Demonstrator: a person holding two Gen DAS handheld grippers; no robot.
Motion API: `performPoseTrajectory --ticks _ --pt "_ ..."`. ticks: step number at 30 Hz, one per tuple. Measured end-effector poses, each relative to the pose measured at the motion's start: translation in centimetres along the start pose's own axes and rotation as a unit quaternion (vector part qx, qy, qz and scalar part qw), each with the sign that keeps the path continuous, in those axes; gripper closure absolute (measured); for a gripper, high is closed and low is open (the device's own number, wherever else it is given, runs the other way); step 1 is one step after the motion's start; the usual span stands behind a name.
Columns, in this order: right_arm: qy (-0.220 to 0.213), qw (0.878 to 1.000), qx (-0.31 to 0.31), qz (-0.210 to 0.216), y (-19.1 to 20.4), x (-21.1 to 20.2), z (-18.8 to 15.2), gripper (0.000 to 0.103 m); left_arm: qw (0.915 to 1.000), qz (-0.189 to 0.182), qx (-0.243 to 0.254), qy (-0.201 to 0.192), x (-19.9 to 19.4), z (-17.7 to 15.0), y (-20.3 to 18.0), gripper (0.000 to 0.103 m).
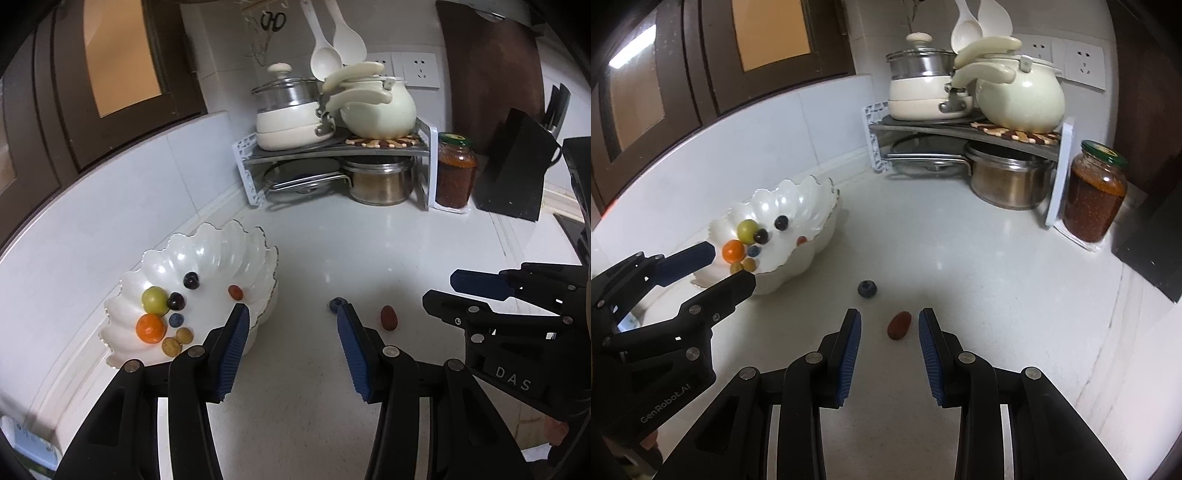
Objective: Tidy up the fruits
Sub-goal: 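Move the left tool toward the blueberry while the right tool approaches the dark red date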
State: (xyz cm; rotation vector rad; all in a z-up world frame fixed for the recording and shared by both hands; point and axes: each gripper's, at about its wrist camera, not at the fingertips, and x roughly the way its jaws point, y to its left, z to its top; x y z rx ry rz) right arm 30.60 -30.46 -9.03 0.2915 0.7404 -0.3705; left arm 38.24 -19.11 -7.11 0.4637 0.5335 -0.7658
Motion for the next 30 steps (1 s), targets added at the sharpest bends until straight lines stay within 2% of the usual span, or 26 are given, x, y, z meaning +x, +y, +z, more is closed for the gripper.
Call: performPoseTrajectory --ticks 6,20,30 --pt "0.006 1.0 0.01 -0.014 0.2 1.1 -0.6 0.069 0.9998 -0.005 0.017 0.007 1.8 -0.5 0.1 0.057" --pt "0.033 0.999 0.032 -0.014 -0.1 4.3 -0.9 0.069 0.998 -0.032 0.052 0.015 5.9 -1.2 -0.7 0.059" --pt "0.046 0.997 0.057 -0.009 -0.7 6.2 -0.8 0.069 0.9959 -0.052 0.071 0.024 8.5 -1.1 -1.5 0.065"
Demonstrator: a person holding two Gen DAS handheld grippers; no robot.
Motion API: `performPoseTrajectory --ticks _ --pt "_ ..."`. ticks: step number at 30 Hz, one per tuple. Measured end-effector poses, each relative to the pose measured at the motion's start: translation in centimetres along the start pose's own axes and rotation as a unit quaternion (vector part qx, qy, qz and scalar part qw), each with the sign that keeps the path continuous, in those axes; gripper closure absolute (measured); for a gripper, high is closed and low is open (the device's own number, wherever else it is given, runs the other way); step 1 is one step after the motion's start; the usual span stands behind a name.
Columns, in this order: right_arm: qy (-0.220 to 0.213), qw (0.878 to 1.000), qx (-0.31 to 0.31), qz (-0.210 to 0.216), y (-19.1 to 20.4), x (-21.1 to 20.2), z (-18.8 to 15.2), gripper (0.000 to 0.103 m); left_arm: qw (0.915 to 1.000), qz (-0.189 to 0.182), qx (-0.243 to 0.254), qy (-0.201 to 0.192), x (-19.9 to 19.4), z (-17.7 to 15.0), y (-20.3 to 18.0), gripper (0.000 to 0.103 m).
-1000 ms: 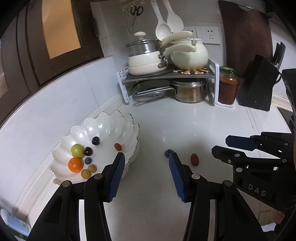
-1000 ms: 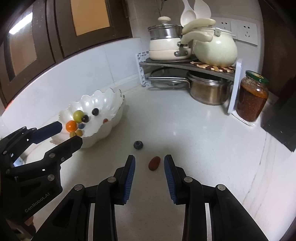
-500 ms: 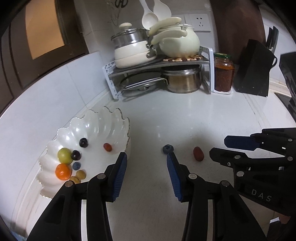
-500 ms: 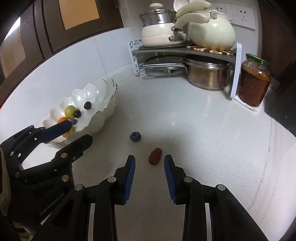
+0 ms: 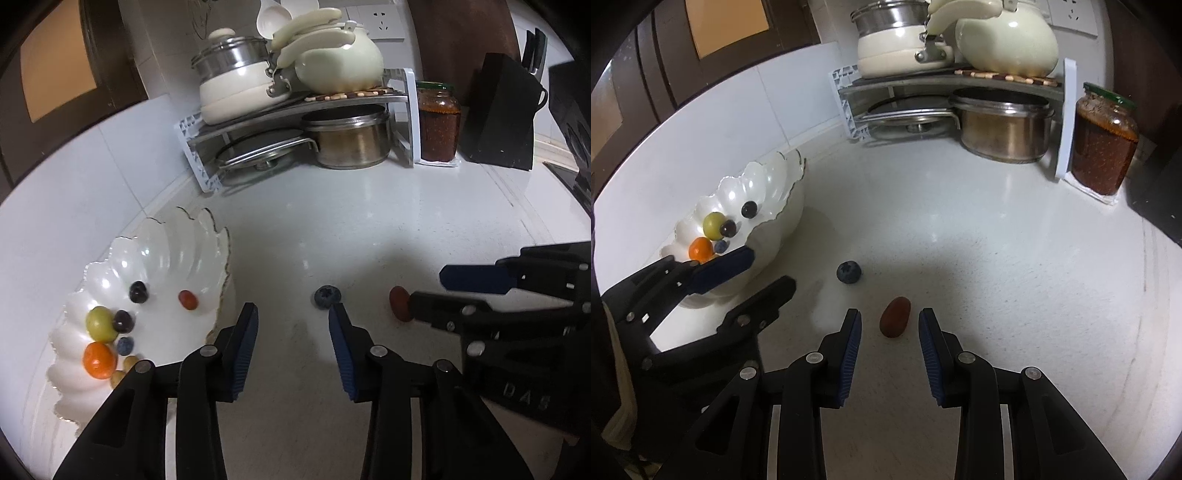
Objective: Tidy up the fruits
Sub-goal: 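Move the left tool toward the blueberry while the right tool approaches the dark red date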
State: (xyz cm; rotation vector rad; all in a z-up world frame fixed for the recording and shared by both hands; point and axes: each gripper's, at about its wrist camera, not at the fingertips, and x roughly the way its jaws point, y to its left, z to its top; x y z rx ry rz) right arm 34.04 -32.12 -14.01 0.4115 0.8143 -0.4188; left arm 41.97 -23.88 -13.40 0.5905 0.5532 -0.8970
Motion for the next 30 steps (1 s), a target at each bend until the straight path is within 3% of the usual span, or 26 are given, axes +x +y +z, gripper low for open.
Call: performPoseTrajectory --ticks 15,21,30 --pt "0.013 1.0 0.009 -0.005 -0.3 2.1 0.3 0.069 0.9986 -0.024 0.041 0.023 3.4 -0.1 -0.8 0.07" --pt "0.02 1.0 0.018 0.008 -0.5 2.8 0.4 0.069 0.9968 -0.05 0.056 0.029 4.4 -0.2 -1.4 0.069" --pt "0.035 0.999 0.037 0.006 -1.3 3.7 0.5 0.07 0.9954 -0.048 0.074 0.035 5.8 0.3 -1.7 0.069"
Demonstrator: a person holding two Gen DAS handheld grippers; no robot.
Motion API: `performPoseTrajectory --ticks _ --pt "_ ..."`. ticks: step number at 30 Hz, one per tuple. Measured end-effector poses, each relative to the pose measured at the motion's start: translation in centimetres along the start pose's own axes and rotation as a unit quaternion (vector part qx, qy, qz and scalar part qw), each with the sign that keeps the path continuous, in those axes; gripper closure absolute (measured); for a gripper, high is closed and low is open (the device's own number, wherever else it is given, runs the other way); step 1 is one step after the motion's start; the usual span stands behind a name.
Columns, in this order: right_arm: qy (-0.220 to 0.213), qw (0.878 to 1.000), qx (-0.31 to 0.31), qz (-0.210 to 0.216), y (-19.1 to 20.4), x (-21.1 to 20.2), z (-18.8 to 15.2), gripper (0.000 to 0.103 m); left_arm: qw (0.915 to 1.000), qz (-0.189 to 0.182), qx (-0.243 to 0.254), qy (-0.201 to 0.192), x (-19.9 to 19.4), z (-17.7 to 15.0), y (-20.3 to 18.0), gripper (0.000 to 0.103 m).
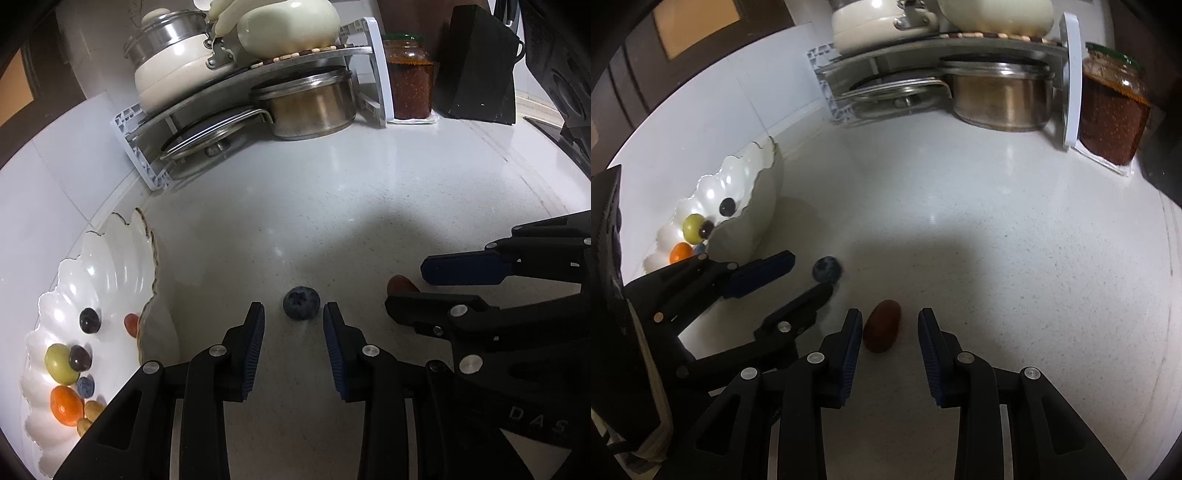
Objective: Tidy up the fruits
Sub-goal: 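Move the left tool toward the blueberry while the right tool approaches the dark red date, then close the left tool on the blueberry while the right tool closes on the red date, then carry the blueberry in the left tool over the bowl while the right tool carries the date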
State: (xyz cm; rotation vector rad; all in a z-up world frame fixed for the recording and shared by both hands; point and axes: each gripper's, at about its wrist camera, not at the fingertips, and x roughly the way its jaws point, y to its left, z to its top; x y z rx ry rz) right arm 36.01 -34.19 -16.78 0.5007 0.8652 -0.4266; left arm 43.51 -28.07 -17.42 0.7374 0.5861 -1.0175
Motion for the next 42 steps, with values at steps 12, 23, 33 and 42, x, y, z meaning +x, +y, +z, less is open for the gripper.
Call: performPoseTrajectory --ticks 12,23,33,42 --pt "0.006 1.0 -0.003 0.022 -0.1 0.4 0.3 0.08 0.9997 -0.002 0.023 0.009 1.0 0.7 -0.4 0.07" --pt "-0.003 1.0 0.008 0.02 -0.5 0.0 0.4 0.082 0.9995 -0.01 -0.001 0.03 1.6 1.3 0.0 0.079" --pt "-0.003 1.0 0.015 0.025 -1.2 -0.4 0.5 0.082 0.9995 0.011 -0.009 0.028 1.0 1.5 -0.5 0.08" --pt "-0.005 0.999 0.007 0.033 -1.5 -0.9 0.8 0.082 0.9972 0.034 -0.063 0.023 -1.0 1.5 0.2 0.08"
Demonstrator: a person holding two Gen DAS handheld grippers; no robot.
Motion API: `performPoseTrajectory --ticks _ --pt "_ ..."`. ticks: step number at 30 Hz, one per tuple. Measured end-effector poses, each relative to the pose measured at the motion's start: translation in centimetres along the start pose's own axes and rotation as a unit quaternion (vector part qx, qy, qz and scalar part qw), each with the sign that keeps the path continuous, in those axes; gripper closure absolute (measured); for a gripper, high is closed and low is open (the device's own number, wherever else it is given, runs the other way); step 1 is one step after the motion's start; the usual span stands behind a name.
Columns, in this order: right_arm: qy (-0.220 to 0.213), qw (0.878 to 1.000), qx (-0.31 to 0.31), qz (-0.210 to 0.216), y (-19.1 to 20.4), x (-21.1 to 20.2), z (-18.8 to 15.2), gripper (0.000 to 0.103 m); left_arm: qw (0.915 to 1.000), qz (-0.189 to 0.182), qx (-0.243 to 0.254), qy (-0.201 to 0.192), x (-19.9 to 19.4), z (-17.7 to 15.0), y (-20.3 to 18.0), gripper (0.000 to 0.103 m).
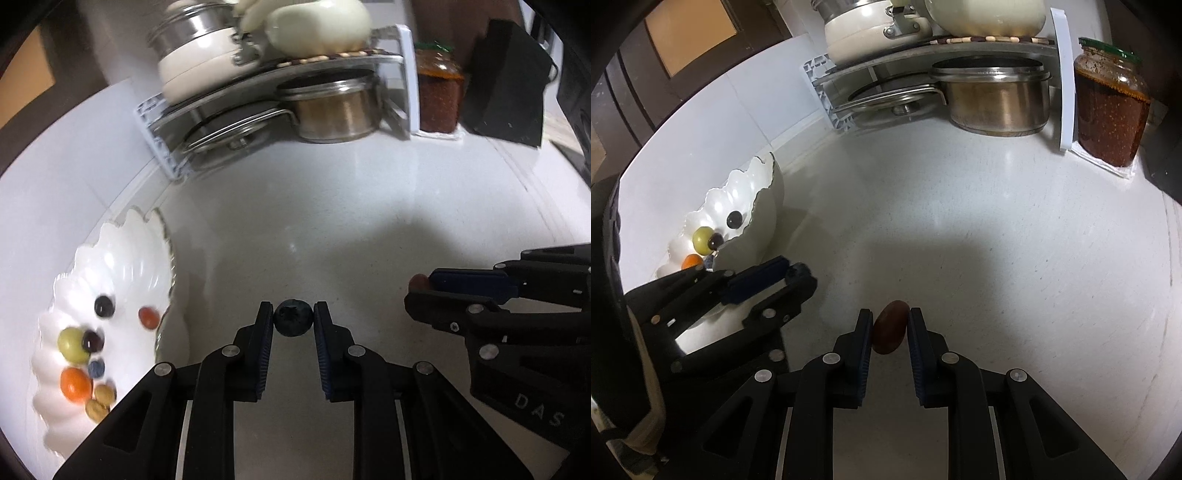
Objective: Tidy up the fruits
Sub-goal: 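Carry the blueberry in the left tool over the bowl while the right tool carries the date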
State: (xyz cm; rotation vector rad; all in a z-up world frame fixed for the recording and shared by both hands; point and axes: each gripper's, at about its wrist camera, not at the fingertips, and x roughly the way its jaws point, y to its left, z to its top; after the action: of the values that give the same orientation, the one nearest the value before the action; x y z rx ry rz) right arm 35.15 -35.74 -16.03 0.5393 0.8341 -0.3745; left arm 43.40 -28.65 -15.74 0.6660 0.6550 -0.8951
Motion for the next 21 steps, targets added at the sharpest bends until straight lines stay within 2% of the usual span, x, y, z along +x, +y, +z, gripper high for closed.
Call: performPoseTrajectory --ticks 9,16,21 --pt "-0.008 1.0 -0.023 0.014 0.8 -1.6 0.3 0.082 0.997 0.018 -0.075 -0.002 -3.2 -0.7 1.3 0.08" --pt "-0.018 0.998 -0.053 0.032 2.7 -3.2 0.6 0.082 0.9886 0.043 -0.144 -0.014 -6.7 -1.6 3.0 0.08" --pt "-0.026 0.996 -0.073 0.047 4.3 -4.7 0.5 0.082 0.9841 0.063 -0.164 -0.024 -9.3 -2.4 3.5 0.08"
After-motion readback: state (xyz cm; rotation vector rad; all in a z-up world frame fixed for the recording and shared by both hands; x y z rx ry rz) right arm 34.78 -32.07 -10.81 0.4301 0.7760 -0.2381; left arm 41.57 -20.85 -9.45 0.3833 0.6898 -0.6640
